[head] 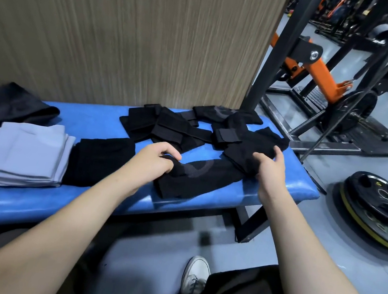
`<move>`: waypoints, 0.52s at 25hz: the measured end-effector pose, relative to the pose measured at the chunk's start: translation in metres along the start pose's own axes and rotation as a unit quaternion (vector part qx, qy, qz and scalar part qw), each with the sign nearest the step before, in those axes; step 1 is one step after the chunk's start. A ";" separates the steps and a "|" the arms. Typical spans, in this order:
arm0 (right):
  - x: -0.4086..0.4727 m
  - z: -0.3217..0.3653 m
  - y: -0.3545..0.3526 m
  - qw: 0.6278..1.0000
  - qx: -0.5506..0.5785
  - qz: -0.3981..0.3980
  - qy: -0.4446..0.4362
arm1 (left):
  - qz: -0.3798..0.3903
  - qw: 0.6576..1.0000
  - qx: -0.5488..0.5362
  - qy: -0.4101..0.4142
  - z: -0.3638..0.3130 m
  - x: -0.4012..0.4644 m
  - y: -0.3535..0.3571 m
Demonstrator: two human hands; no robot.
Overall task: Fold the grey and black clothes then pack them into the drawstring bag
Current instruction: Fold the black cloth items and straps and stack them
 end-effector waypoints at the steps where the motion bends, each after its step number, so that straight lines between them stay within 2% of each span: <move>1: -0.002 0.001 -0.004 0.998 -0.058 -0.032 -0.004 | 0.000 1.000 0.008 0.008 0.003 -0.002 -0.004; 3: -0.013 0.016 -0.014 0.973 -0.185 -0.121 -0.063 | -0.002 0.999 0.021 0.025 0.004 -0.005 -0.008; 4: -0.018 0.026 -0.012 0.959 -0.215 -0.133 -0.127 | -0.001 0.999 0.029 0.031 0.004 -0.007 -0.009; 5: -0.021 0.032 -0.005 0.955 -0.214 -0.096 -0.182 | 0.001 0.999 0.037 0.039 0.003 -0.009 -0.010; 6: -0.026 0.033 0.009 0.960 -0.196 -0.015 -0.201 | 0.003 0.998 0.044 0.044 0.002 -0.010 -0.010; 8: -0.036 0.018 0.039 0.946 -0.236 0.154 -0.162 | 0.009 0.997 0.056 0.050 0.002 -0.013 -0.011; 9: -0.036 0.008 0.047 0.932 -0.276 0.188 -0.141 | 0.012 0.997 0.060 0.050 0.002 -0.015 -0.012; 10: -0.031 0.001 0.049 0.923 -0.311 0.186 -0.132 | 0.015 0.997 0.061 0.049 0.001 -0.016 -0.013; 13: -0.013 -0.004 0.041 0.910 -0.381 0.101 -0.132 | 0.018 0.997 0.046 0.051 -0.003 -0.023 -0.018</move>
Point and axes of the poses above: each hand's wrist, its own x-axis towards the middle knuckle, its own y-axis out of the palm, z = x × y, the point moved 7 cm from there along x, towards the middle knuckle, and after that the axes turned 1 degree about y, right-handed, at the moved point
